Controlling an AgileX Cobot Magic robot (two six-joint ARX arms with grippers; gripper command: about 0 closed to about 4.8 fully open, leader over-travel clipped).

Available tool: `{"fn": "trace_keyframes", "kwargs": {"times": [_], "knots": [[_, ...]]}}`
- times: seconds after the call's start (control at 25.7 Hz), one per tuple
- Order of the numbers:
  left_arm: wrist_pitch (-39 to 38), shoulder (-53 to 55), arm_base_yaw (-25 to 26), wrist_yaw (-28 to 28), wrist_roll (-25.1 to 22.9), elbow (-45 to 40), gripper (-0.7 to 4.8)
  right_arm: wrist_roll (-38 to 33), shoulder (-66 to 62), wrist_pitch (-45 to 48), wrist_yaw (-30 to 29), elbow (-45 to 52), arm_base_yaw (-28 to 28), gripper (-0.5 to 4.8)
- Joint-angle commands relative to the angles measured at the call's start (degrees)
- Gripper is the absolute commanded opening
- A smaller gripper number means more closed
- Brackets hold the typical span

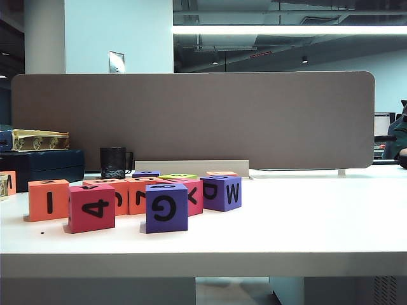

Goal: Select the appropriate blocks from the scattered letter blocks on the table and arrange them in a row to spell out "23".

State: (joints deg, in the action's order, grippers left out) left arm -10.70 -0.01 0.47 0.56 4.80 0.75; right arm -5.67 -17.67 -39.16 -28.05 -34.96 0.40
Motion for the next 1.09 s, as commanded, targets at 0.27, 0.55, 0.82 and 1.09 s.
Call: {"fn": "trace_keyframes", "kwargs": {"times": [0.27, 0.55, 0.82, 1.09], "knots": [[0.02, 0.00, -0.04, -0.39, 0.20, -0.15, 0.48, 0.17, -0.02, 1.29, 1.57, -0.24, 0.20, -0.01], [0.02, 0.02, -0.04, -0.46, 1.79, -0.15, 0.47, 0.17, -0.02, 1.29, 1.53, -0.24, 0.20, -0.01], [0.09, 0.02, -0.07, -4.81, 1.92, 0.00, 0.16, 0.13, -0.02, 1.09, 0.83, -0.24, 0.20, -0.01], [0.11, 0.02, -0.07, -6.40, 1.90, 0.07, 0.16, 0.13, -0.02, -3.58, -8.61, -0.24, 0.20, -0.01]]}}
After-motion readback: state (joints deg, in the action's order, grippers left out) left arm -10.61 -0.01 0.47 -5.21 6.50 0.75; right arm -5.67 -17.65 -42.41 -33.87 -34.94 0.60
